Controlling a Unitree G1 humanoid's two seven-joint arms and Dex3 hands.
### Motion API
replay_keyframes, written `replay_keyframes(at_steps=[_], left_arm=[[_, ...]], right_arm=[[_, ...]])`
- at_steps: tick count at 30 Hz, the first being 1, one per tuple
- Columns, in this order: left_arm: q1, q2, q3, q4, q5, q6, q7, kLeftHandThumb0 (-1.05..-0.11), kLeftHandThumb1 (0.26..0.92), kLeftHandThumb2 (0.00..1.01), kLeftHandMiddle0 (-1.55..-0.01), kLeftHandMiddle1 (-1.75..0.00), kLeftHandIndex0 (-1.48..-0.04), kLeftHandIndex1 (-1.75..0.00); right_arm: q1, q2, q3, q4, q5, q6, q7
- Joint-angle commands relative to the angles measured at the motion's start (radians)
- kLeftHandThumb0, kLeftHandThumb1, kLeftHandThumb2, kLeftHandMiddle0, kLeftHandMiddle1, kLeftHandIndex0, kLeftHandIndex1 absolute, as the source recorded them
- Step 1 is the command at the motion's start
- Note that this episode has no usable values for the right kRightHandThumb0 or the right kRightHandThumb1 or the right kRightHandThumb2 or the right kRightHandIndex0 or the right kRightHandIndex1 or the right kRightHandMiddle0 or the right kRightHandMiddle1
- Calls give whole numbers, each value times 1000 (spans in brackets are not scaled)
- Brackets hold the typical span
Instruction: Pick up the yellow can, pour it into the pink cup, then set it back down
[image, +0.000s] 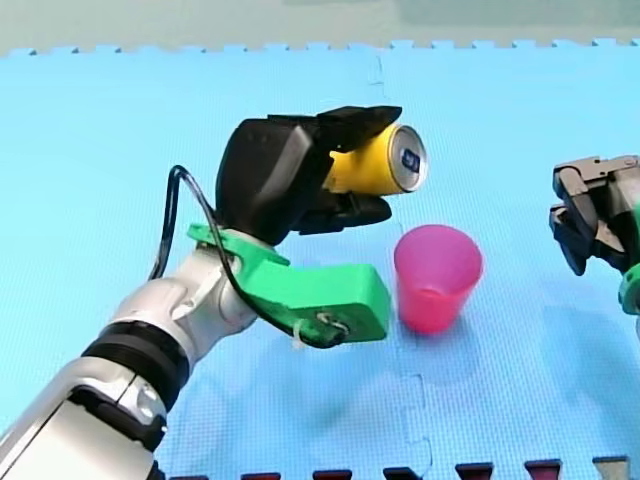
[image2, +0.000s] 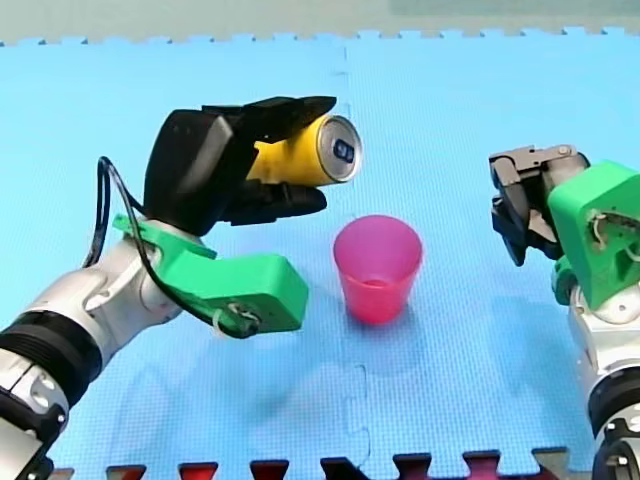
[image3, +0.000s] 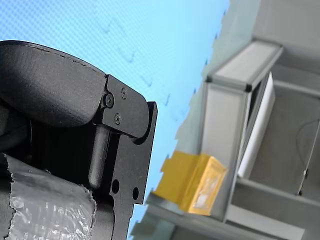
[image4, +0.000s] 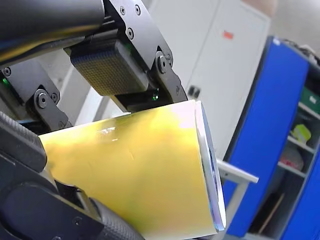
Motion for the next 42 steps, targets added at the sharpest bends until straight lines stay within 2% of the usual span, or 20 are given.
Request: replay_keyframes(at_steps=[1,8,13,18,19,20,21,23,24,29,34,42], left_arm=[[-16,2,-13,2,8,9,27,-357,770,2,-1283,0,-1172,0],[-28,5,-46,9,32,26,70,-352,781,4,-1298,-10,-1185,-9],[-42,13,-79,16,65,43,98,-332,791,5,-1311,-14,-1193,-7],[-54,23,-107,21,90,57,116,-310,802,5,-1393,-75,-1246,-32],[-56,23,-110,22,92,61,119,-308,803,5,-1348,-195,-1254,-45],[-57,24,-113,22,93,63,121,-305,806,3,-1088,-733,-1251,-87],[-58,24,-115,23,92,65,123,-304,806,2,-966,-974,-1244,-114],[-59,24,-119,25,91,68,126,-304,807,1,-859,-1182,-1233,-145],[-59,24,-120,26,90,69,127,-304,807,1,-845,-1210,-1230,-152],[-60,22,-127,27,90,74,135,-306,807,0,-826,-1241,-1213,-185],[-61,21,-137,29,94,82,148,-310,806,0,-831,-1219,-1178,-230],[-58,21,-144,32,89,84,156,-314,804,0,-858,-1134,-1156,-204]], right_arm=[[2,-4,-4,1,3,0,0],[4,0,-27,7,25,17,25],[-1,-4,-33,6,29,26,43],[-3,-3,-37,7,30,28,51],[-3,-2,-37,7,30,27,51],[-3,-1,-37,7,29,27,51],[-3,-1,-37,6,29,26,50],[-3,0,-37,6,28,26,49],[-3,-1,-38,7,28,26,49],[-1,-2,-41,6,31,23,55],[1,-3,-44,5,32,18,58],[3,-6,-43,5,28,10,59]])
